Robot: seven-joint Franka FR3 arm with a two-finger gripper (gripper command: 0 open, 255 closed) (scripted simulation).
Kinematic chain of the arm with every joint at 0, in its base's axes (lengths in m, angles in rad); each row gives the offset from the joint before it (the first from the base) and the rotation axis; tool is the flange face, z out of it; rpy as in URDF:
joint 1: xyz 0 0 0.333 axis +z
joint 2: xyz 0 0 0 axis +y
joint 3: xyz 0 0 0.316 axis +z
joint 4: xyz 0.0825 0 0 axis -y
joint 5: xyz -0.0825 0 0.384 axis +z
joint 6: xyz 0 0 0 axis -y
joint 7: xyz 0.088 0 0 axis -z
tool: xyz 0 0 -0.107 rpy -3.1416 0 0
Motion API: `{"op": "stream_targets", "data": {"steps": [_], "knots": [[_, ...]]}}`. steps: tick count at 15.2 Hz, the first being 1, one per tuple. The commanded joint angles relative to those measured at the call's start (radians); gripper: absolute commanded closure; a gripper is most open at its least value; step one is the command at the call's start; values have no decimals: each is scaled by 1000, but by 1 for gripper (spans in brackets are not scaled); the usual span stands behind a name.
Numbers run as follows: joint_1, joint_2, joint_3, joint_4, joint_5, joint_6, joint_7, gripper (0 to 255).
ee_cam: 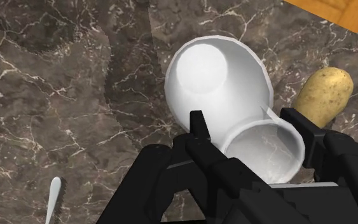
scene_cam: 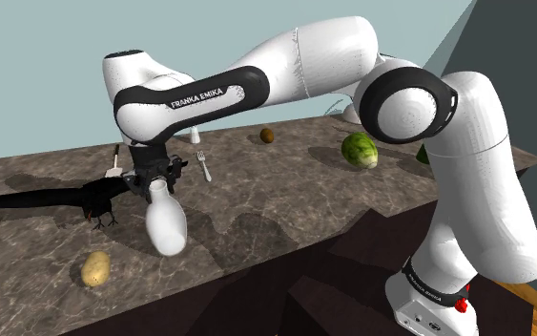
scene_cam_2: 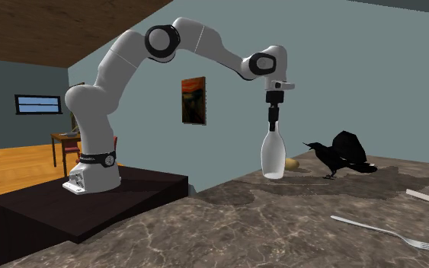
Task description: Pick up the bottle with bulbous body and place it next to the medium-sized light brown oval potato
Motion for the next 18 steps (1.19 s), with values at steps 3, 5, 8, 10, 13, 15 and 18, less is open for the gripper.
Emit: {"op": "stream_targets", "data": {"steps": [3, 5, 8, 10, 13, 15, 18], "knots": [[0, 0, 0, 0, 0, 0, 0, 0], [0, 0, 0, 0, 0, 0, 0, 0], [0, -12, 1, 48, 2, -60, -1, 0], [1, -18, 1, 100, 2, -117, -2, 0], [1, -18, 1, 100, 3, -116, -2, 0], [1, -18, 1, 100, 2, -117, -2, 0], [1, -18, 1, 100, 2, -117, -2, 0]]}}
